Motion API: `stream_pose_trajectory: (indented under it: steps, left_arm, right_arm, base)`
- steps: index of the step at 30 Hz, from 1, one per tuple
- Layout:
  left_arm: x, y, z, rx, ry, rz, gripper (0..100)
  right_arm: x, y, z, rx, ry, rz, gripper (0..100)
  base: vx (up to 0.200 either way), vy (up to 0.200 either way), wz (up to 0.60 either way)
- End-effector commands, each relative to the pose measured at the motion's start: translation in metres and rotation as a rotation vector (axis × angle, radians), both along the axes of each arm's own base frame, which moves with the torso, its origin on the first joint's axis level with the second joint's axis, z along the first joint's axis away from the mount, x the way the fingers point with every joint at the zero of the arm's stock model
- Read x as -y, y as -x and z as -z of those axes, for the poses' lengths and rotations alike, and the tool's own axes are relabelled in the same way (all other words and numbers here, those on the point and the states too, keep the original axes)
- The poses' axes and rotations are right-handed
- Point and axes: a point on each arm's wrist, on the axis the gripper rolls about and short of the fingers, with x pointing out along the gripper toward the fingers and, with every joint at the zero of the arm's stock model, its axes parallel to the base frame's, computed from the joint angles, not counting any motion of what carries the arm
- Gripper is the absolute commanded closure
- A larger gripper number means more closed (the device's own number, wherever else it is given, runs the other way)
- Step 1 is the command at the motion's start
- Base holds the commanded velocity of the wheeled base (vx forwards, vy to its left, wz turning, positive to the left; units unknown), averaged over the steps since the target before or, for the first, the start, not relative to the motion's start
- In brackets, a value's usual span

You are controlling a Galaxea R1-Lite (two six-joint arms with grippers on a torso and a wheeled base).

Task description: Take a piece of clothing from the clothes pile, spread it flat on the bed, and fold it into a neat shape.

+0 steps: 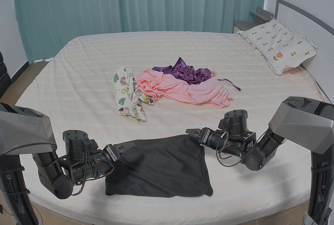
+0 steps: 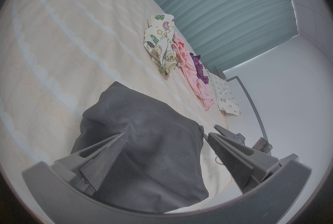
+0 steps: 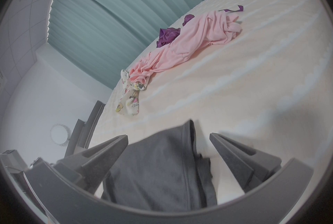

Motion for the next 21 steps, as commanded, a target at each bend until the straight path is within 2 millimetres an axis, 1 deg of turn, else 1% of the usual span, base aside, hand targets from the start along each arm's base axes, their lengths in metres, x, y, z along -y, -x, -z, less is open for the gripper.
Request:
stream_pose_trajectory:
  steps: [1,5,6,9,11,14,21]
  left_arm:
    - [-0.001,0.008,-0.004,0.012,0.008,0.002,0]
    - [-0.001,0.006,0.001,-0.002,0.001,0.002,0]
    - [-0.001,0.006,0.004,-0.011,-0.002,0.002,0]
    - [-0.001,0.006,0.005,-0.014,-0.004,0.003,0]
    - [-0.001,0.006,0.006,-0.017,-0.006,0.002,0]
    - [-0.001,0.007,0.006,-0.023,-0.008,0.002,0]
    - [-0.001,0.008,0.010,-0.037,-0.014,0.000,0]
  right_arm:
    - [-0.013,-0.025,0.021,-0.008,0.033,0.040,0]
    - [-0.015,-0.029,0.026,-0.006,0.033,0.043,0]
    - [-0.017,-0.033,0.028,-0.001,0.031,0.044,100]
    - [-0.017,-0.038,0.029,-0.008,0.034,0.051,100]
    - [-0.017,-0.041,0.026,-0.007,0.030,0.059,100]
    - [-0.009,-0.046,0.025,-0.003,0.023,0.079,100]
    - [-0.003,-0.050,0.024,-0.011,-0.001,0.111,100]
  base:
    - [0.000,0.000,0.00]
    - [0.000,0.000,0.00]
    - [0.000,0.000,0.00]
    - [0.000,0.000,0.00]
    - [0.000,0.000,0.00]
    - [0.000,0.000,0.00]
    - [0.000,0.000,0.00]
